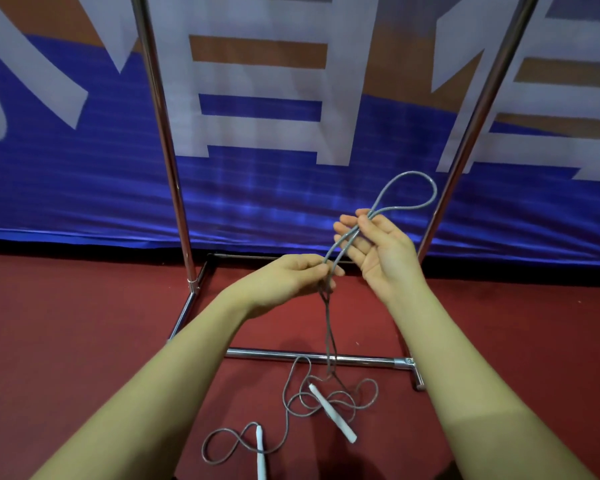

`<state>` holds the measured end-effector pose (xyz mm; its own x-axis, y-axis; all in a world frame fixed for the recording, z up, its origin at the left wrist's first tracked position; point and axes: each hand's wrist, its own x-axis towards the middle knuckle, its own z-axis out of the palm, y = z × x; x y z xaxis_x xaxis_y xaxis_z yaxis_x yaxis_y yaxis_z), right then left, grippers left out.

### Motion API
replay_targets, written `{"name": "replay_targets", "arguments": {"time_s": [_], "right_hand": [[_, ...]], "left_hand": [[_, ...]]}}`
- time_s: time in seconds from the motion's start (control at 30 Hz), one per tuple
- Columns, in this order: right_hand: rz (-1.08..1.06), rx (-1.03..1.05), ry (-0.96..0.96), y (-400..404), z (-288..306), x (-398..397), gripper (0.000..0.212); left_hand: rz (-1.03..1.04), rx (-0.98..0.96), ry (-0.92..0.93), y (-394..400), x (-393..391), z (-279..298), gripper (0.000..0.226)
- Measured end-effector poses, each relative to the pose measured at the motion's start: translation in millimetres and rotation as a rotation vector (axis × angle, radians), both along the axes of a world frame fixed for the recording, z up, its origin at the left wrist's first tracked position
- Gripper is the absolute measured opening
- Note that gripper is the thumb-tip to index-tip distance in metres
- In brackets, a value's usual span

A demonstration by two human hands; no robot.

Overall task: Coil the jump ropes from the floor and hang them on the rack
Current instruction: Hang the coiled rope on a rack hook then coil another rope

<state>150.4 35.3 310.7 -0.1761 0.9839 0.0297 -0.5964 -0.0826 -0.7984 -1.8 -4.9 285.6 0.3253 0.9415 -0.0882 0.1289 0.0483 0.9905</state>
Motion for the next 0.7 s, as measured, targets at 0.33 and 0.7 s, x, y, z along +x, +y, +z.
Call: {"name": "replay_targets", "arguments": {"time_s": [0.33, 0.7], "right_hand": [[0.1, 0.029, -0.295, 4, -17, 3, 0.025], [0.57, 0.099, -0.632, -23, -20, -8, 0.012]], "left_hand": [[0.298, 0.038, -0.221, 6, -6, 18, 0.02], [0.635, 0.033, -0.362, 4, -20, 27, 0.013]]}}
